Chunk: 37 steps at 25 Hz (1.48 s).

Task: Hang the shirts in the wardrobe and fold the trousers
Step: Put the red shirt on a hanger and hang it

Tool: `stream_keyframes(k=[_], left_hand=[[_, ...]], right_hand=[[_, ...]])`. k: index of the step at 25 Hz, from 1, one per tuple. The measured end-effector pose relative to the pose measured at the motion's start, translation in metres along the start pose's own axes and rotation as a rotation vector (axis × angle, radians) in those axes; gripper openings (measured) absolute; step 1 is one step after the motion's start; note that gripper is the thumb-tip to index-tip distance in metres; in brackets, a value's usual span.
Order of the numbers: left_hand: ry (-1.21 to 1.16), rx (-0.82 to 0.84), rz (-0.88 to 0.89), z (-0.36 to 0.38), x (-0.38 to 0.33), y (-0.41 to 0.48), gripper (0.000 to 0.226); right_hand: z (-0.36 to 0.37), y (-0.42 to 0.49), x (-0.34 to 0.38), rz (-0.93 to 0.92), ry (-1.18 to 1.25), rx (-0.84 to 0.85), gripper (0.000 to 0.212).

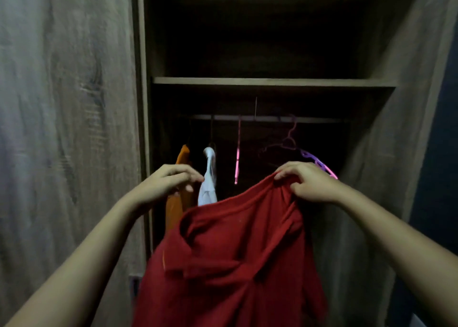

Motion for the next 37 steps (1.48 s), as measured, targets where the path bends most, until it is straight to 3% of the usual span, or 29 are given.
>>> stream_keyframes(k=[3, 7, 11, 13, 17, 24, 28, 32, 37], left_hand=[[0.246, -0.321, 0.043, 0.044, 0.009, 0.057, 0.012], [0.324, -0.495, -0.078, 0.093, 0.010, 0.133, 0.035], [0.273, -0.421, -0.334, 0.118, 0.014, 0.193, 0.064], [0.288, -0.396, -0.387, 0.128, 0.017, 0.214, 0.058], [0.417, -0.529, -0.339, 0.139, 0.015, 0.230, 0.029], [0.523, -0.561, -0.170, 0.139, 0.026, 0.210, 0.037], [0.620, -0.456, -0.237, 0.135, 0.048, 0.176, 0.036], [0.596, -0.398, -0.290, 0.129, 0.059, 0.137, 0.030], [0.644, -0.419, -0.114, 0.104, 0.048, 0.061, 0.025]], right_hand=[[-0.001, 0.018, 0.008, -0.081, -0.057, 0.022, 0.046], [0.007, 0.029, 0.005, -0.168, -0.114, 0.043, 0.048], [0.000, 0.030, -0.025, -0.161, -0.151, 0.041, 0.050], [-0.004, 0.027, -0.047, -0.138, -0.148, 0.047, 0.051], [-0.004, 0.016, -0.077, -0.078, -0.136, 0.059, 0.053], [0.031, 0.019, -0.075, -0.038, -0.061, 0.061, 0.057], [0.055, 0.011, -0.057, 0.002, -0.001, 0.131, 0.063], [0.062, -0.001, -0.037, 0.054, 0.011, 0.115, 0.056], [0.060, 0.001, -0.025, 0.144, -0.018, 0.078, 0.056]])
Point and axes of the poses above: each hand's wrist, its own y-axis towards the middle knuckle, its own z-axis out of the palm, x = y × z, the point moved 1 cm from there along y, towards the middle knuckle, and after that the axes turned 5 degrees about -x, right-handed, at the moved point
